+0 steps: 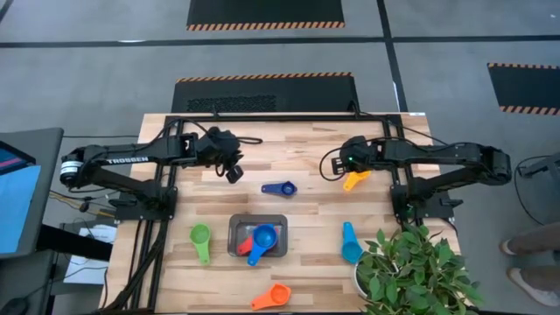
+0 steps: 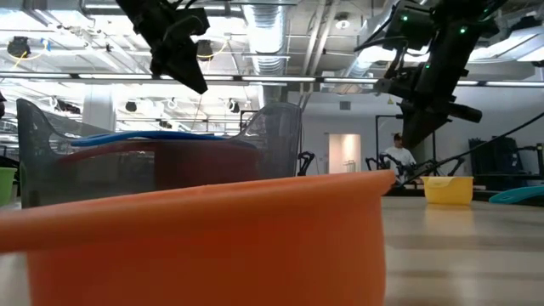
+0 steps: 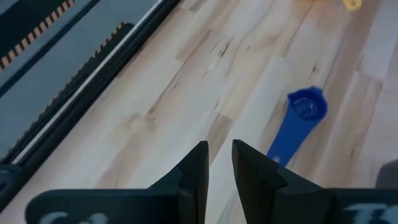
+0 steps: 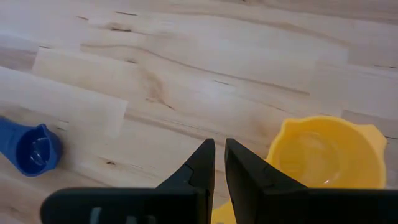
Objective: Nest measuring cups in basket
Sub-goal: Stack the yellow measuring cup on top of the blue measuring cup in the bin
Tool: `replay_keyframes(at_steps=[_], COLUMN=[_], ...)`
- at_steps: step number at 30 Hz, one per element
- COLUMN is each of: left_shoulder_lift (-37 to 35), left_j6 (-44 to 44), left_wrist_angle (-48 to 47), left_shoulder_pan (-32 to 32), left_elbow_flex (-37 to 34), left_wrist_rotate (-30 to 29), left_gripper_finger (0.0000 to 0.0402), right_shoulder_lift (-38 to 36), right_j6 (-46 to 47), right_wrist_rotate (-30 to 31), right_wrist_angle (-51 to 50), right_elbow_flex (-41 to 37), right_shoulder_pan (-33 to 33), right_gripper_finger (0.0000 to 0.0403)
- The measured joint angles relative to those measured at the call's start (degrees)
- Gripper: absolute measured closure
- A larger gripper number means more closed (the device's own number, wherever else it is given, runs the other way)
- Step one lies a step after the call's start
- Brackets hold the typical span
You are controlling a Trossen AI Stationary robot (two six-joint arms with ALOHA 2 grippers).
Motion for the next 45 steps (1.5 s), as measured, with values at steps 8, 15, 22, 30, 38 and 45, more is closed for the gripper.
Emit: replay_keyframes(at_steps=[8,15,22,30,38,45], left_shoulder_lift=[-1.81,-5.13,-7.08,-6.97,-6.95,-6.97], left_j6=[0.62,-3.90,-2.10,-2.02,-2.00,-2.32], left_wrist_angle=[8.19,17.08,17.09,17.05,17.05,16.99], left_shoulder_pan=[0.09,0.09,0.09,0.09,0.09,0.09], left_elbow_flex=[-6.86,-14.60,-14.58,-14.58,-14.58,-14.58], left_wrist_rotate=[2.56,7.62,7.05,7.07,7.06,8.87], left_gripper_finger=[0.0340,0.0340,0.0340,0.0340,0.0340,0.0340], right_shoulder_lift=[0.05,0.05,0.05,2.26,13.29,20.81], right_j6=[1.88,4.04,4.81,14.10,14.55,15.81], right_wrist_rotate=[0.07,-3.23,1.00,3.93,3.43,1.83], right_wrist_angle=[-0.51,-5.67,-8.03,-7.90,-2.99,-1.60], right_elbow_flex=[0.00,-0.02,-0.04,-0.07,-0.09,-0.06], right_shoulder_pan=[0.00,0.25,1.32,0.31,0.01,-1.48], right_gripper_finger=[0.0339,0.0331,0.0250,0.0171,0.0177,0.0188])
